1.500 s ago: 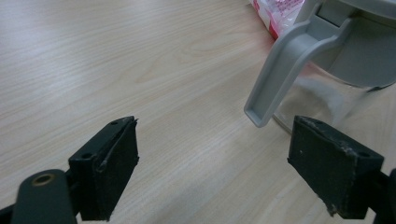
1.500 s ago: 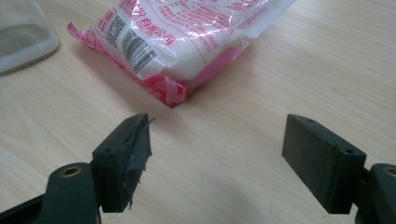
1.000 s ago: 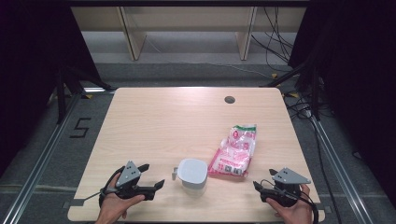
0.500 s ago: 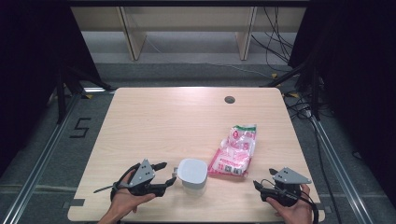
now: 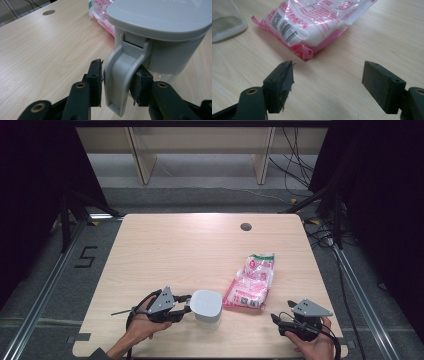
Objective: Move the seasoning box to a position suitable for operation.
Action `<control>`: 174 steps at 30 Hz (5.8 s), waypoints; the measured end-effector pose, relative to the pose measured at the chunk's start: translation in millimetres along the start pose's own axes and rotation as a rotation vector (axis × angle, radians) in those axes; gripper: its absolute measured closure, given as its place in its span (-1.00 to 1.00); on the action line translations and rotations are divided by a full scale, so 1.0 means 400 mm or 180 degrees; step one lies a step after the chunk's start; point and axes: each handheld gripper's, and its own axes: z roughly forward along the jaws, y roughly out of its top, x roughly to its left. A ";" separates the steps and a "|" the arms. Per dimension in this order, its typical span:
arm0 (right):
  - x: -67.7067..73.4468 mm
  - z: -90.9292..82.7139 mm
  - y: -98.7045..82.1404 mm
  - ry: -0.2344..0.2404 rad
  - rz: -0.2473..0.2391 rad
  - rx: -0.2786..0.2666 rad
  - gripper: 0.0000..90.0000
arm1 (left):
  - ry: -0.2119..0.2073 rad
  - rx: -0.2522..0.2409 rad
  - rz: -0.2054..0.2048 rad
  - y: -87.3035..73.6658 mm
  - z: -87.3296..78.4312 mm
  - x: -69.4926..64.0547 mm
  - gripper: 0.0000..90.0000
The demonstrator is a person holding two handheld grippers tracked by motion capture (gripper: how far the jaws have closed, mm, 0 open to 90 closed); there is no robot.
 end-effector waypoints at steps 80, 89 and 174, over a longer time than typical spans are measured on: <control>0.001 0.001 0.000 0.0048 0.0028 0.0013 -0.42 | -0.0476 -0.0141 0.0299 -0.027 -0.089 0.036 0.51; 0.001 0.002 0.001 0.0049 0.0034 0.0015 -0.42 | -0.0286 -0.0063 0.0330 -0.019 -0.078 0.059 0.51; -0.004 0.008 -0.005 0.0068 0.0093 0.0012 -0.42 | -0.0376 -0.0058 0.0226 0.037 0.055 0.173 0.52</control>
